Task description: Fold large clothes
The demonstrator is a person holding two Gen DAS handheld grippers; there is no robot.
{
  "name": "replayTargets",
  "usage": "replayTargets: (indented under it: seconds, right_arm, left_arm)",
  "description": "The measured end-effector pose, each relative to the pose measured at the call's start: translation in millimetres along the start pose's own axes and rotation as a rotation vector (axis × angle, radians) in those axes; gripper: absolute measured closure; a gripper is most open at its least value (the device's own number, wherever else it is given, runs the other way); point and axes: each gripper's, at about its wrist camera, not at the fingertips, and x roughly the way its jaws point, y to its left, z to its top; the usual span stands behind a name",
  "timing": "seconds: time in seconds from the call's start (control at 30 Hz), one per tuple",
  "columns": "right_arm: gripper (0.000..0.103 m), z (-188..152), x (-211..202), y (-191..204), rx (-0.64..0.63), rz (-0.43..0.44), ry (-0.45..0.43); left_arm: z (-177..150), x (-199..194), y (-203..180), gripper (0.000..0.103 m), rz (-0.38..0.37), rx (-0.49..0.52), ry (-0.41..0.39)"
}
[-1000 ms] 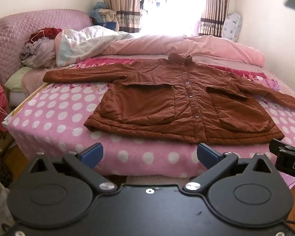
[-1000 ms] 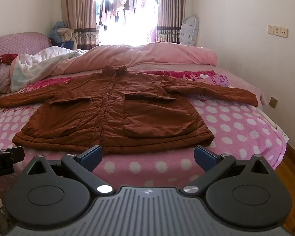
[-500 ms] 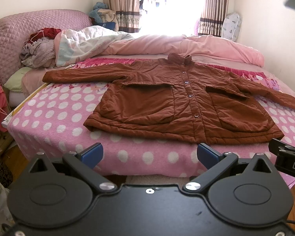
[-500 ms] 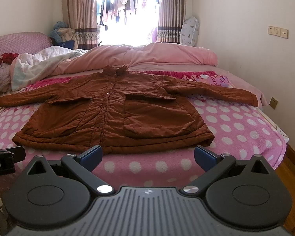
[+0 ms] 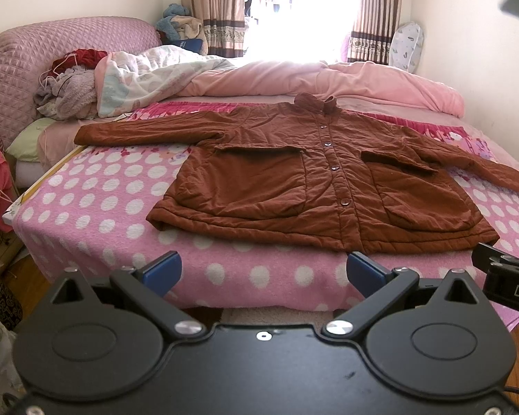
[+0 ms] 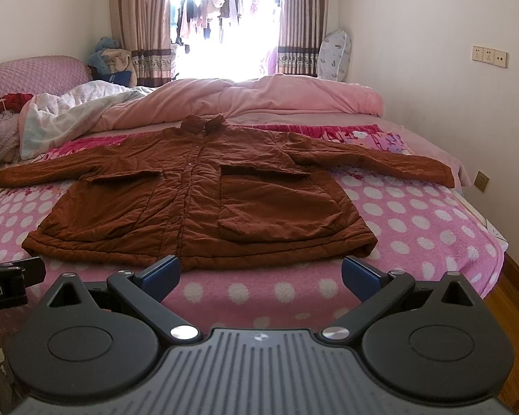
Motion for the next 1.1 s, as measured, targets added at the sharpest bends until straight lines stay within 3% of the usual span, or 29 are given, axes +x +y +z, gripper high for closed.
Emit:
replayTargets:
  seconds: [1.1]
  right_arm:
    - [0.000,-0.6,0.2,1.1,-0.002,0.000,-0.001]
  left_arm:
    - [0.2,-0.9,0.8,0.000,-0.001,0.001,-0.003]
